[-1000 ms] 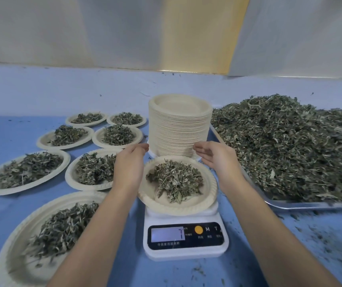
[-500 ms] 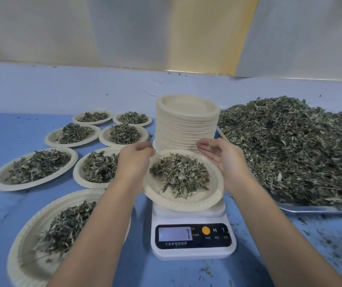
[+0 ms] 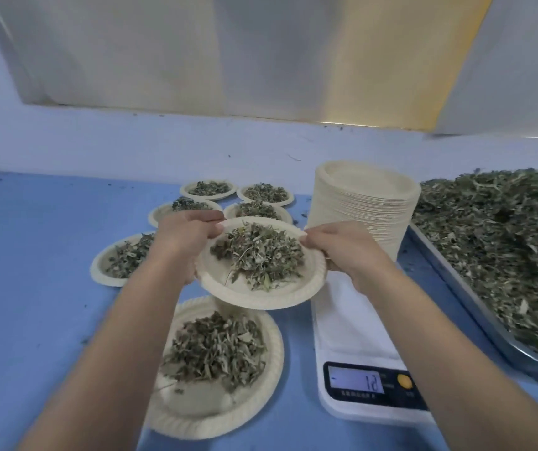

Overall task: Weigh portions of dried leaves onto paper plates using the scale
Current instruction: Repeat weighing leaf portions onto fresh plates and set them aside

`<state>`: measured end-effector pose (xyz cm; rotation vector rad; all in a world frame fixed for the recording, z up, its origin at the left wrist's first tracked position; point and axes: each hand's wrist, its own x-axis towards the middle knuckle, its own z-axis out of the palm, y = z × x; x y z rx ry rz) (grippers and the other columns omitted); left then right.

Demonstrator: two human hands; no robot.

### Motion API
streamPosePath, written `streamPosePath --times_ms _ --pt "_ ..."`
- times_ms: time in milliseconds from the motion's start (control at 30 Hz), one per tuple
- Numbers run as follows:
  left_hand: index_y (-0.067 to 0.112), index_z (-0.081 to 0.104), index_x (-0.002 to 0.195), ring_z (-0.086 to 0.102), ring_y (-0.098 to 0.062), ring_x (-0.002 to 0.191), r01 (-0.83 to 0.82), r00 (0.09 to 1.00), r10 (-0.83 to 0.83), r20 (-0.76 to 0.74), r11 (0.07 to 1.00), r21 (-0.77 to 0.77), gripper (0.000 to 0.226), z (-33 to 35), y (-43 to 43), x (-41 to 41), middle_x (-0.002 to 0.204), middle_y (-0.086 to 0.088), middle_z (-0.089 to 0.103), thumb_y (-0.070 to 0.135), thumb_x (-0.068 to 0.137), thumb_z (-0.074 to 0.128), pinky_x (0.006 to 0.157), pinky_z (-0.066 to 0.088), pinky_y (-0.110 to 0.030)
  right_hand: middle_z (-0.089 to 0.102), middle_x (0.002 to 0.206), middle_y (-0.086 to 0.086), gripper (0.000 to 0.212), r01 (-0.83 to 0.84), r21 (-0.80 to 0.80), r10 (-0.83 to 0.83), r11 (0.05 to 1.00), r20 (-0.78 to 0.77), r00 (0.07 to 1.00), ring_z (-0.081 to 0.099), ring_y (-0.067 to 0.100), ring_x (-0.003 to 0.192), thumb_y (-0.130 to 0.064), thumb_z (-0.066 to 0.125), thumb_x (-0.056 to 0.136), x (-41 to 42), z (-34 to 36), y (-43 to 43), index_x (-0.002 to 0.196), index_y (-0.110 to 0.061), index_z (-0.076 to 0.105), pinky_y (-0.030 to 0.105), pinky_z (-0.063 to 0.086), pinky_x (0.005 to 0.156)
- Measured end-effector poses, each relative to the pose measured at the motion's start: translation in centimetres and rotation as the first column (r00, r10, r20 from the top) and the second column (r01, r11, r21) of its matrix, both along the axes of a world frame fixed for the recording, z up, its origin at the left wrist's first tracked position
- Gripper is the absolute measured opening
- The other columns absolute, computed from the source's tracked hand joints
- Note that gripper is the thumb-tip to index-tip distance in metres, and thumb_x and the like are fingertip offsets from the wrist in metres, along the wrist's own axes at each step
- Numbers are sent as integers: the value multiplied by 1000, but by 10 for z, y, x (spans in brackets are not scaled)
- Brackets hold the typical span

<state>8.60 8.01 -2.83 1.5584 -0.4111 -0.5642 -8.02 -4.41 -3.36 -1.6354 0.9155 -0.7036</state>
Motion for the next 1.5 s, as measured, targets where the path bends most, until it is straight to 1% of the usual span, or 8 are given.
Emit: streamPosePath --times_ms 100,233,367,500,700,967,1200,1500 --pt "14 73 87 68 -27 69 -41 999 41 -12 999 14 22 -1 24 25 91 -18 71 -5 84 62 70 58 -43 69 77 15 2 -34 6 34 999 -43 998 61 19 65 -4 72 80 32 0 13 79 -5 73 30 56 67" --pt "17 71 84 63 -25 82 -112 988 101 116 989 97 24 -1 56 55 94 -16 69 -5 82 62 89 52 -39 58 45 -1 14 -105 1 104 994 -134 985 50 6 37 -7 72 79 75 -4 32 89 3 71 16 41 41" --pt "10 70 102 58 -21 83 -217 959 177 221 962 169 19 1 84 85 92 -13 64 6 85 63 80 50 -29 66 72 15 26 -192 12 191 981 -183 964 64 24 64 -8 73 77 113 -11 54 94 12 69 39 58 69" --pt "11 68 105 57 -18 92 -304 922 262 285 946 112 19 7 98 97 100 -9 63 10 92 54 82 43 -28 54 59 11 12 -272 -1 261 962 -275 925 48 16 40 -8 71 78 140 -18 78 80 2 64 23 41 44" --pt "10 67 99 60 -14 95 -305 943 309 127 951 -53 23 11 95 93 98 -3 66 6 94 44 86 47 -29 54 68 12 10 -410 -31 366 912 -391 844 52 24 64 -5 63 79 168 -32 107 72 -1 57 34 45 61" --pt "11 66 98 63 -9 83 -330 944 320 -79 917 -223 26 11 94 89 87 3 68 6 93 41 71 48 -18 69 100 17 30 -535 -98 421 839 -504 754 66 30 87 -20 71 83 177 -42 121 106 -2 68 41 56 84" --pt "11 65 96 62 -6 78 -334 942 315 -115 913 -233 26 8 91 83 85 4 68 7 94 40 76 48 -19 62 72 6 26 -538 -67 439 840 -499 747 54 14 47 -16 74 81 173 -40 123 101 0 70 25 54 55" --pt "12 65 93 63 -7 78 -310 950 290 -118 924 -224 25 9 82 72 84 4 68 7 94 41 75 47 -19 68 103 15 35 -522 -53 443 852 -461 769 67 30 94 -23 78 77 171 -39 119 101 0 66 42 56 86"
